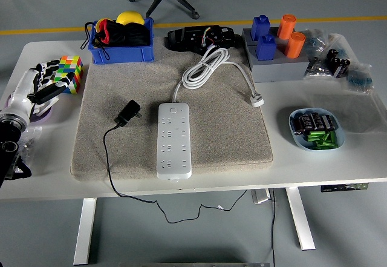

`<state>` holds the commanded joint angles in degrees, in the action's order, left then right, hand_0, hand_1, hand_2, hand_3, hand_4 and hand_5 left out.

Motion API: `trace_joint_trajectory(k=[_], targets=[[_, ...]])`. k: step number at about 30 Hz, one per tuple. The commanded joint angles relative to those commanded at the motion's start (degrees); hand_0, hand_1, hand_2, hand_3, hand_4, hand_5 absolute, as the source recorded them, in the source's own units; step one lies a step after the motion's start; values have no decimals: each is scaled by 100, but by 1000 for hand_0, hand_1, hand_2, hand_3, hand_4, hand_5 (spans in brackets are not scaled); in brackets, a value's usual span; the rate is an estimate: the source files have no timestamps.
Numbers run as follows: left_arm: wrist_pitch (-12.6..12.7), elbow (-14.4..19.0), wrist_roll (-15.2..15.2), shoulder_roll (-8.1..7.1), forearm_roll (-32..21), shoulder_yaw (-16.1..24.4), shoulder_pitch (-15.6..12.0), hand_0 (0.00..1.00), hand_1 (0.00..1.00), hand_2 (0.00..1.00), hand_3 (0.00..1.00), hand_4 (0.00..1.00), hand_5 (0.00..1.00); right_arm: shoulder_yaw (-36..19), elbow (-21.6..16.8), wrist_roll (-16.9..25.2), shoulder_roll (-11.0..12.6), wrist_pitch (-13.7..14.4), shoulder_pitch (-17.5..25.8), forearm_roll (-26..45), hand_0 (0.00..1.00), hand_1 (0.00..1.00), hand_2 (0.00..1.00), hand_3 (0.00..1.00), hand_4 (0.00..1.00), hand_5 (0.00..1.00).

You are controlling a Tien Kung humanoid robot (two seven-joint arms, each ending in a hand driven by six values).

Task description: Pull the plug out,throw it away,press the button

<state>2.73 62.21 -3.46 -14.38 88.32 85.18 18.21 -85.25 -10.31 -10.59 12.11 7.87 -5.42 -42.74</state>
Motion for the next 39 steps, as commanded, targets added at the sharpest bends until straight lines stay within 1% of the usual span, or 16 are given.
trace_joint_trajectory(k=[5, 18, 24, 31, 39], targets=[[6, 23, 10, -66, 1, 33, -8, 896, 916, 860, 868, 765, 471, -21, 0, -12, -3, -5, 6, -12, 739, 663, 645, 613, 655, 474], [-20, 80, 2, -99, 33, 87, 10, 892, 913, 854, 860, 763, 468, -66, 0, -10, -5, 13, -10, 4, 739, 663, 644, 614, 655, 474], [34, 89, 125, -122, 6, 98, 30, 892, 911, 853, 854, 762, 467, -71, 0, -8, -6, 14, -4, 6, 739, 663, 646, 614, 655, 475], [26, 34, 99, -277, -14, -36, 149, 891, 907, 847, 842, 761, 466, -84, 0, -10, -9, 16, -9, 10, 739, 663, 645, 614, 655, 475], [41, 77, 110, -315, -23, -50, 199, 890, 907, 847, 837, 760, 465, -86, 0, -13, -14, 16, -15, 15, 739, 663, 645, 614, 655, 474]])
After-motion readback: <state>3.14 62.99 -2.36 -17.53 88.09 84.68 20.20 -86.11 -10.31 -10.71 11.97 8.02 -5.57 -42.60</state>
